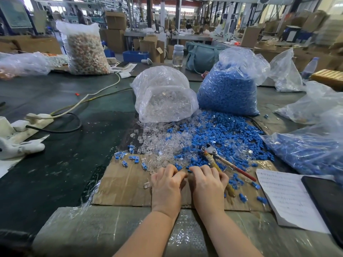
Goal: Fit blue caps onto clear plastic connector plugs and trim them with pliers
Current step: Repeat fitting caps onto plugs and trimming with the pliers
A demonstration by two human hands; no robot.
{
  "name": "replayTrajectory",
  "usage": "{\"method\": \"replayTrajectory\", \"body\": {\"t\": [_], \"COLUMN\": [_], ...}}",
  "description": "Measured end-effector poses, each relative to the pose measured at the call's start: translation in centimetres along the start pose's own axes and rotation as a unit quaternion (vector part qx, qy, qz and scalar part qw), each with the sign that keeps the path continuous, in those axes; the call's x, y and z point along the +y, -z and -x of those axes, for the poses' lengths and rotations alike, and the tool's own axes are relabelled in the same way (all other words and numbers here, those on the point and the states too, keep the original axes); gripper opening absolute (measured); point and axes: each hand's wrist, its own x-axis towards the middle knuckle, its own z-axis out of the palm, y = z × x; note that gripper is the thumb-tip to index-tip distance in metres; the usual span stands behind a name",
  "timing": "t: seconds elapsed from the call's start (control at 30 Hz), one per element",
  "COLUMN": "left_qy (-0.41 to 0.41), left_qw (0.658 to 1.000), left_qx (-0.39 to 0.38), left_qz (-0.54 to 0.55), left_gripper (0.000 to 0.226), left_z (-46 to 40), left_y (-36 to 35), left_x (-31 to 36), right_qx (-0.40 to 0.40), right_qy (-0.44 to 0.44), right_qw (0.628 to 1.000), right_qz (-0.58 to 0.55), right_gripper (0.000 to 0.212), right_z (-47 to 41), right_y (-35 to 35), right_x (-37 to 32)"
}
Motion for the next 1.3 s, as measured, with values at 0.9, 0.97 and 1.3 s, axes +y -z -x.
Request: {"method": "replayTrajectory", "body": {"t": [0.9,0.97,1.3], "left_qy": [0.008,0.006,0.040], "left_qw": [0.997,0.997,0.991], "left_qx": [-0.016,-0.011,-0.001], "left_qz": [0.071,0.081,0.128], "left_gripper": [0.026,0.027,0.035], "left_z": [0.21,0.21,0.08], "left_y": [0.04,0.15,0.32], "left_x": [-0.08,0.00,-0.04], "right_qx": [-0.007,-0.005,0.003], "right_qy": [-0.027,-0.029,-0.020], "right_qw": [0.996,0.995,0.993], "right_qz": [-0.089,-0.097,-0.120], "right_gripper": [0.029,0.027,0.017], "right_z": [0.30,0.31,0.32], "right_y": [0.57,0.59,0.81], "right_x": [0.23,0.23,0.40]}}
